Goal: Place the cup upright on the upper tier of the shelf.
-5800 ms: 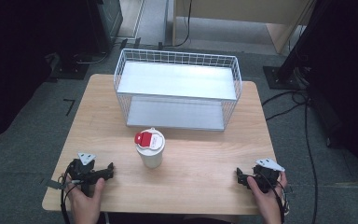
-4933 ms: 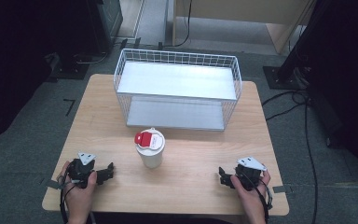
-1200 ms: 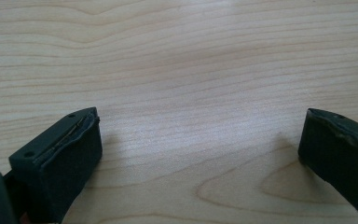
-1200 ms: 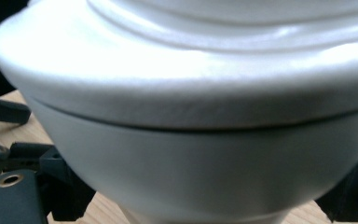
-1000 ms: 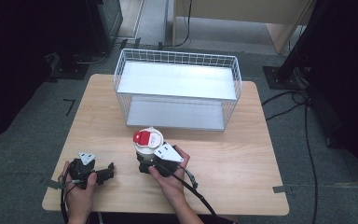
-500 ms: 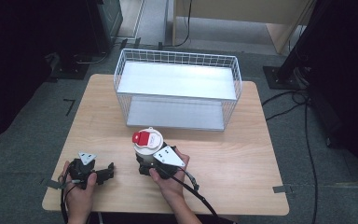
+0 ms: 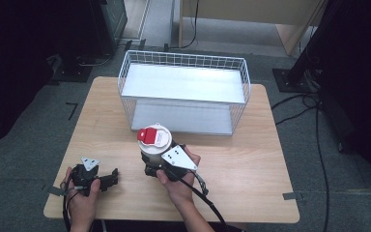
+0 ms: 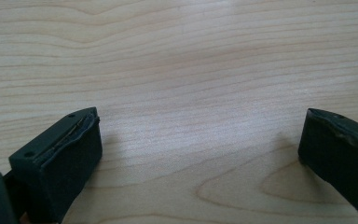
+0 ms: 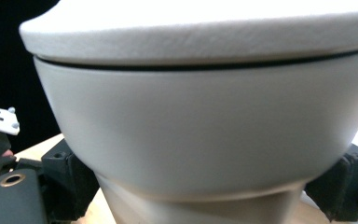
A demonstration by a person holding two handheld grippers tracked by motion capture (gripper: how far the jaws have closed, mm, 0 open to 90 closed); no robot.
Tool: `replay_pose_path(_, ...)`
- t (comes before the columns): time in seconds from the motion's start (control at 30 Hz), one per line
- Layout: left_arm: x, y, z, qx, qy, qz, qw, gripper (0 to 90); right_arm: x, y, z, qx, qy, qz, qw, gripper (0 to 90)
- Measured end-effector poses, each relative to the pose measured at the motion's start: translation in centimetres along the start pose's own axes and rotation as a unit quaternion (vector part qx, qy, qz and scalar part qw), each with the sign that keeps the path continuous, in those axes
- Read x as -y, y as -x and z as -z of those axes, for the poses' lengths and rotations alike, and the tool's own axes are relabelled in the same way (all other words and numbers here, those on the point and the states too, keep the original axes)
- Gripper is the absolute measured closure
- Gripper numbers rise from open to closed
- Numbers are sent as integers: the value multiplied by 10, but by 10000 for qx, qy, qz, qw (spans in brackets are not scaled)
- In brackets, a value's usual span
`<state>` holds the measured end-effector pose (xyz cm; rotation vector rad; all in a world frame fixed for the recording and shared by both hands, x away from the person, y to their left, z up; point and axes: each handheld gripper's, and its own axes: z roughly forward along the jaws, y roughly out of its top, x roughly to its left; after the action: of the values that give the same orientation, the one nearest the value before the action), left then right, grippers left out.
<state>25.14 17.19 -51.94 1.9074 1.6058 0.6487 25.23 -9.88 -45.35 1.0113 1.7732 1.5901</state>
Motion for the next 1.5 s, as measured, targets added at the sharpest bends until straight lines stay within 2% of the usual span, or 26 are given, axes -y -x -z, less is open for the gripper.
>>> replay_pose_path(0.17,0,0,0,2,-6,-1,10000,0,-10,2,1,27,104,29,9999,113)
replay_pose_path(0.4,0,0,0,2,-5,1,10000,0,-23,7,4,64,227,-70,9997,113)
replay_pose_path(0.77,0,0,0,1,-10,-6,10000,0,-43,17,7,145,444,10,9989,113)
replay_pose_path(1.27,0,0,0,1,-8,-7,10000,0,-72,36,9,215,710,-18,9972,113)
replay_pose_path(1.5,0,0,0,2,-8,-7,10000,0,-84,44,8,332,784,107,9963,113)
